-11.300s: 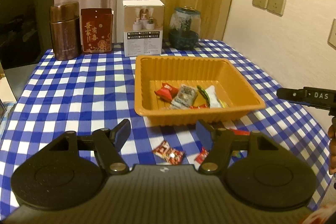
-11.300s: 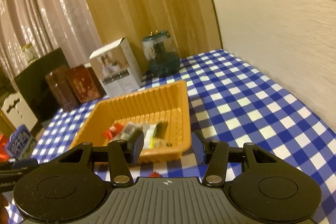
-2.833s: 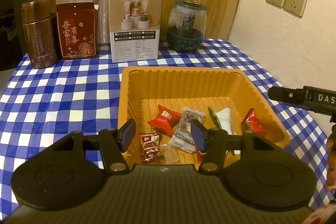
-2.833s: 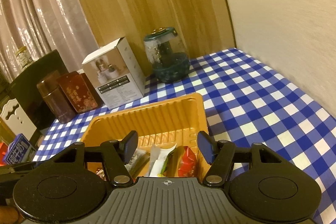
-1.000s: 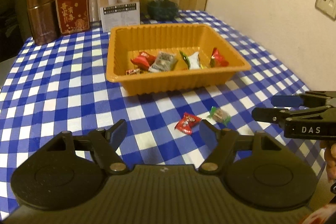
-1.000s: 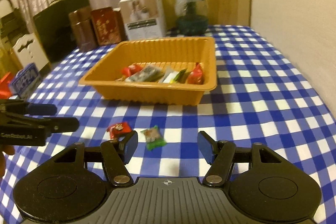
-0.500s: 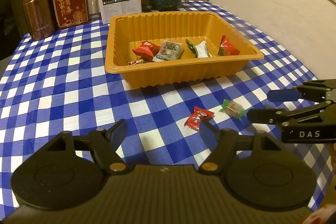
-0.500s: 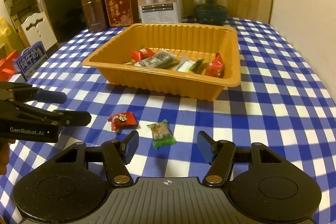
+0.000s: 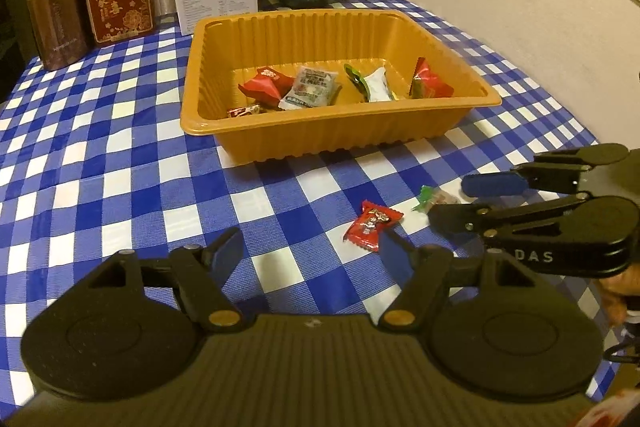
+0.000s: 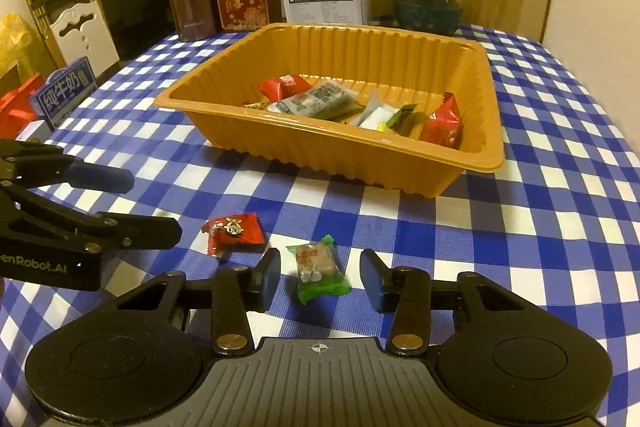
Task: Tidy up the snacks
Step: 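Grasp the green-wrapped candy with the right tool while the left tool grasps the red packet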
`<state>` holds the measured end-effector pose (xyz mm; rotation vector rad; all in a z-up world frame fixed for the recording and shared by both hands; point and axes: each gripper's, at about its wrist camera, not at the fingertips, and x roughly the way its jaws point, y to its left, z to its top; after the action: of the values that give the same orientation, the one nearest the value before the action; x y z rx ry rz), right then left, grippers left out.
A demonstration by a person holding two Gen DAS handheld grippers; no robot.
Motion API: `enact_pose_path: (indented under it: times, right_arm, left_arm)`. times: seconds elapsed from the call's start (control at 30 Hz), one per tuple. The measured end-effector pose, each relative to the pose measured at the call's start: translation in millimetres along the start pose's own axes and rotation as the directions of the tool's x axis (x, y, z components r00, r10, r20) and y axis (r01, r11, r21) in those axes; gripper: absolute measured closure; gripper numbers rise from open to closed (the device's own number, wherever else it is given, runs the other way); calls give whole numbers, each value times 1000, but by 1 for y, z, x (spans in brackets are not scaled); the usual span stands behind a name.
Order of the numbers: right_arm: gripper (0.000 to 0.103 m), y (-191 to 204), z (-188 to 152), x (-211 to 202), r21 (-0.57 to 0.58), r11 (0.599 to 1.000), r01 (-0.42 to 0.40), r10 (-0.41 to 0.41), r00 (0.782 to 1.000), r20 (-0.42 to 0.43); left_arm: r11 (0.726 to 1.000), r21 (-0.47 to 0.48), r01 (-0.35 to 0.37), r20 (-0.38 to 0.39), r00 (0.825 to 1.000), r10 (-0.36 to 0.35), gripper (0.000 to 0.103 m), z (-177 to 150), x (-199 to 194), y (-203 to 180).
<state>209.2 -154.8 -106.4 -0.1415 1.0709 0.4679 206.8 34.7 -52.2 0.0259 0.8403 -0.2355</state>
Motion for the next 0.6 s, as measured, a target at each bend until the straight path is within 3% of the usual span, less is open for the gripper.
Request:
enact_pose_path:
  times: [0.27, 0.6]
  right_arm:
    - [77, 6, -1, 10, -48, 999, 18, -19, 1000, -16]
    - [79, -10, 4, -14, 84, 995, 53, -54, 998, 11]
  left_arm:
    - [1000, 14, 17, -11, 1000, -17, 32, 1, 6, -5]
    - [995, 78, 69, -15, 998, -68, 43, 3, 15, -15]
